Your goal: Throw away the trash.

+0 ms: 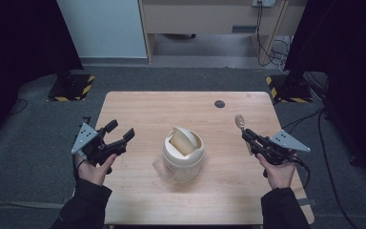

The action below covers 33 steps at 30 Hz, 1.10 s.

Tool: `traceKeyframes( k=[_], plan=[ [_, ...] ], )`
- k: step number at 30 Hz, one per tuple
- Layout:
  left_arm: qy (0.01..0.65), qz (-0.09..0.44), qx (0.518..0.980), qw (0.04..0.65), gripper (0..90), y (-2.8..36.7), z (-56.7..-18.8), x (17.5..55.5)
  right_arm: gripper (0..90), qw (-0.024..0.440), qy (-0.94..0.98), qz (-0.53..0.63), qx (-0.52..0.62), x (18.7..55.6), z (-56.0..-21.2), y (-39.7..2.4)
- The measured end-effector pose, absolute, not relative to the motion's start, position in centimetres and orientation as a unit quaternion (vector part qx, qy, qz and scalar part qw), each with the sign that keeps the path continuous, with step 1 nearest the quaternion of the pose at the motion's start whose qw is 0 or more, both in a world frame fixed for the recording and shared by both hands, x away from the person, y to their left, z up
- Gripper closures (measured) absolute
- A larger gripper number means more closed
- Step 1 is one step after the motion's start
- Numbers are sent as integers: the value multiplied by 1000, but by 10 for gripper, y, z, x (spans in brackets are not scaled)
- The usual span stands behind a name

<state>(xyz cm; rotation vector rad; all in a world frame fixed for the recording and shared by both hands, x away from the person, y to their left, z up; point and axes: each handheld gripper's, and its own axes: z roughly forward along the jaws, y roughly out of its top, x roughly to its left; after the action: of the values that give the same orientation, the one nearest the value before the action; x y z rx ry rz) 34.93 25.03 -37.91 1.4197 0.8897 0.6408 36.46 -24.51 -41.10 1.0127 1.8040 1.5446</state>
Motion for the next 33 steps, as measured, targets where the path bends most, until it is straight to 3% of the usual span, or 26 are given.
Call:
traceKeyframes(
  k=[16,33],
  plan=[
    [329,253,618,668,285,166,-338,359,800,286,663,625,299,357,-375,-207],
    [311,200,636,677,347,88,-334,366,801,272,666,638,274,352,-377,-195]
  ],
)
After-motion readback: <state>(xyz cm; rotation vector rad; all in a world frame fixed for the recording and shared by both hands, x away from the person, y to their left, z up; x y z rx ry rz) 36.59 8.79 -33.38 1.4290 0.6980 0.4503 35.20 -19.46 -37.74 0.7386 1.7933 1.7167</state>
